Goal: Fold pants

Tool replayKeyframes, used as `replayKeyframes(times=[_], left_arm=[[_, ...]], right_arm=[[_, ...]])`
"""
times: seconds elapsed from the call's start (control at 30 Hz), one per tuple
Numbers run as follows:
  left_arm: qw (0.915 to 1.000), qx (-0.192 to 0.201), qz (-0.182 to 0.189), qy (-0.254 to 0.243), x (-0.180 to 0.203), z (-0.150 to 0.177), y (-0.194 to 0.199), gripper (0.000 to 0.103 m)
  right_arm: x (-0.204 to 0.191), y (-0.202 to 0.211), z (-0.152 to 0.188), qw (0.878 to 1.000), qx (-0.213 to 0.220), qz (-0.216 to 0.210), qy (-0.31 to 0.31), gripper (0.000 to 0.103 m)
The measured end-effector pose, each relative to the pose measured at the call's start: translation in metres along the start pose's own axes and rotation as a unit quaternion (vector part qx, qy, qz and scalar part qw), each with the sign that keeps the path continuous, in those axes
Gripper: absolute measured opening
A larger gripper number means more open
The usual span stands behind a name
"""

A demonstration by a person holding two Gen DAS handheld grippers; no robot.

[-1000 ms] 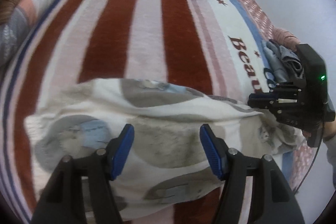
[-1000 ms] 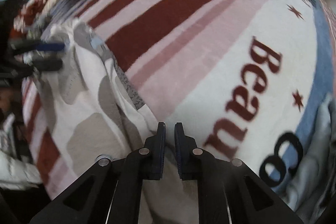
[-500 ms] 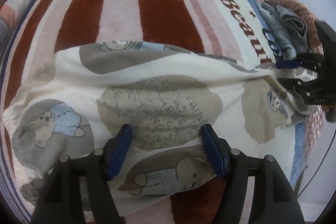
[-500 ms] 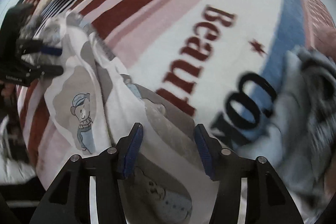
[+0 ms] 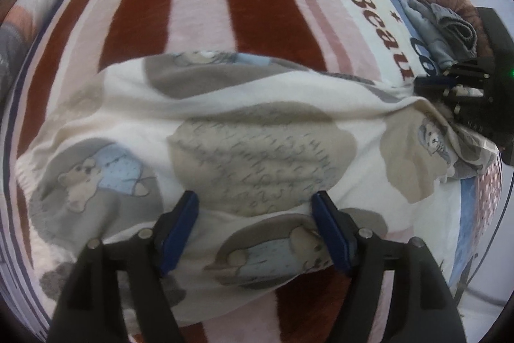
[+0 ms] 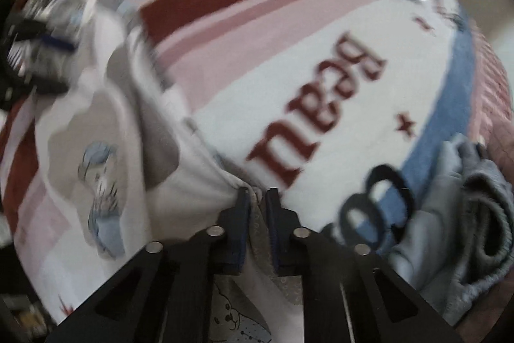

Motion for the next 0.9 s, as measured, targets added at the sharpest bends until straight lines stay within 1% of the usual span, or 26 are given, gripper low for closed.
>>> replayKeyframes(times=[0.03,0.07,0.1,0.13,0.17,0.23,0.27,0.3,0.33,0.37,0.4,0.47,0.6,0.63,0.67,0.7,0.73,0.8,0.87,0.9], left_arm=[[1.0000,0.001,-0.003,0.005,-0.006,0.001,0.002,0.070],[0.9999,0.002,-0.006,0.011,-0.011,0.003,0.003,0.071],[0.9998,0.003,-0.006,0.016,-0.015,0.004,0.004,0.071],[0.9998,0.003,-0.006,0.019,-0.019,0.004,0.005,0.071],[0.9997,0.005,-0.010,0.023,-0.023,0.004,0.008,0.071],[0.9991,0.019,-0.019,0.034,-0.034,0.002,0.017,0.072],[0.9981,0.025,-0.020,0.052,-0.045,0.001,0.023,0.073],[0.9968,0.028,-0.018,0.072,-0.055,0.000,0.028,0.077],[0.9948,0.031,-0.011,0.097,-0.067,0.000,0.033,0.079],[0.9912,0.035,0.004,0.127,-0.080,0.001,0.041,0.080],[0.9872,0.040,0.015,0.154,-0.092,0.003,0.048,0.082],[0.9810,0.047,0.027,0.186,-0.108,0.008,0.059,0.086],[0.9705,0.058,0.030,0.232,-0.138,0.028,0.070,0.086],[0.9668,0.061,0.029,0.246,-0.147,0.033,0.071,0.086],[0.9625,0.064,0.020,0.263,-0.154,0.040,0.070,0.087],[0.9564,0.067,0.009,0.284,-0.166,0.049,0.071,0.087],[0.9531,0.068,0.015,0.295,-0.170,0.055,0.071,0.087],[0.9413,0.061,0.059,0.327,-0.177,0.074,0.068,0.087],[0.9273,0.048,0.121,0.351,-0.172,0.086,0.058,0.087],[0.9217,0.047,0.141,0.358,-0.171,0.089,0.054,0.086]], right_arm=[[0.014,0.005,-0.002,0.999,0.011,0.035,-0.015,0.000],[0.024,0.005,0.000,0.998,0.011,0.054,-0.024,0.000],[0.032,-0.003,0.005,0.998,-0.006,0.042,-0.040,0.000],[0.035,-0.008,0.008,0.998,-0.015,0.020,-0.055,0.000],[0.034,-0.006,0.007,0.998,-0.012,0.014,-0.053,0.000],[0.029,0.010,0.004,0.999,0.008,0.005,-0.044,0.001],[0.028,0.018,0.002,0.999,0.015,0.002,-0.051,0.004],[0.025,0.025,0.002,0.998,0.022,-0.010,-0.065,0.020],[0.020,0.032,0.001,0.996,0.030,-0.026,-0.082,0.042],[0.015,0.038,0.000,0.994,0.037,-0.038,-0.093,0.050],[0.008,0.045,-0.002,0.992,0.046,-0.054,-0.102,0.052],[-0.009,0.055,-0.006,0.989,0.057,-0.076,-0.114,0.052],[-0.040,0.065,-0.014,0.977,0.090,-0.109,-0.159,0.059],[-0.049,0.067,-0.016,0.974,0.096,-0.113,-0.169,0.059],[-0.054,0.066,-0.019,0.973,0.099,-0.115,-0.175,0.059],[-0.060,0.067,-0.021,0.971,0.101,-0.116,-0.181,0.059],[-0.067,0.068,-0.023,0.970,0.103,-0.116,-0.186,0.059],[-0.075,0.068,-0.027,0.967,0.108,-0.118,-0.197,0.059],[-0.083,0.068,-0.030,0.963,0.112,-0.123,-0.210,0.059],[-0.086,0.068,-0.031,0.962,0.112,-0.125,-0.216,0.059]])
Point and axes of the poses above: each gripper's, at about its wrist camera, not at the fingertips, and y roughly against the way its jaws point, x to its right, z to its underside, the point moved 9 cm from there along -y, roughly the way its jaws point, and after that the axes turned 11 degrees about y, right-handed, at the moved point
